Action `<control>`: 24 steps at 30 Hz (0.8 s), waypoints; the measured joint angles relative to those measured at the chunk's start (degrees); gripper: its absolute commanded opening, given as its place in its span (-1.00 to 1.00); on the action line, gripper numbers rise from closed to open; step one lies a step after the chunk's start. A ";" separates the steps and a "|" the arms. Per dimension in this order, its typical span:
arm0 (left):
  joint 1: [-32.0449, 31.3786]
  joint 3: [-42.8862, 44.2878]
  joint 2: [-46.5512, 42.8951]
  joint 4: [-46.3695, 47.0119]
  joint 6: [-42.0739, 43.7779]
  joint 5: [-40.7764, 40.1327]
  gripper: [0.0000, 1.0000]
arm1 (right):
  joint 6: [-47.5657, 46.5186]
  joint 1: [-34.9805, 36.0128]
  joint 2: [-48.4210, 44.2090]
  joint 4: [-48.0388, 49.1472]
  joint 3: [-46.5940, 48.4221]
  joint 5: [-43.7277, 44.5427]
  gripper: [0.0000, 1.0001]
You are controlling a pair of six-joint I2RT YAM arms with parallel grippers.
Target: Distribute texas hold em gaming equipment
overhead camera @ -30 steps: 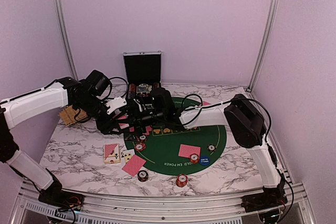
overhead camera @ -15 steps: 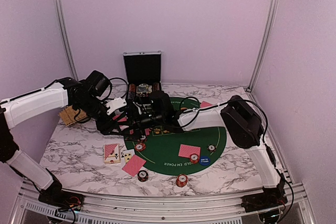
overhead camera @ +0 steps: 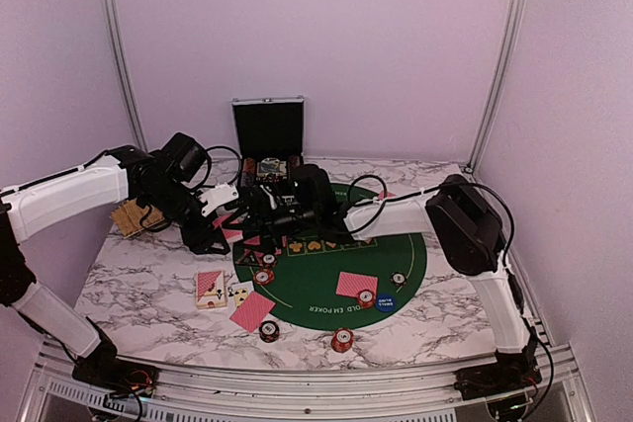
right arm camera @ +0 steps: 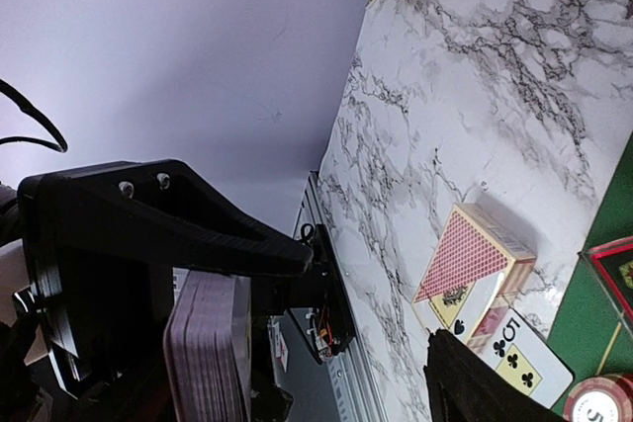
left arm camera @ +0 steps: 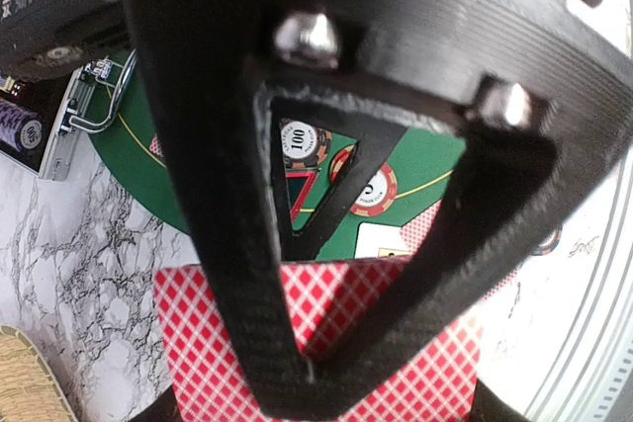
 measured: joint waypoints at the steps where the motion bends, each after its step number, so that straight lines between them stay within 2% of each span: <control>1: 0.00 0.00 0.00 0.00 0.00 0.00 -1.00 | -0.24 -0.26 -0.31 -0.15 -0.26 0.15 0.40; 7: 0.00 -0.02 0.00 -0.04 -0.02 -0.02 -1.00 | -0.59 -0.92 -2.16 0.04 -1.86 0.35 0.11; 24: 0.00 -0.87 0.00 -0.09 -0.04 0.04 -1.00 | 1.40 -1.42 -6.03 2.43 -6.49 0.39 -0.42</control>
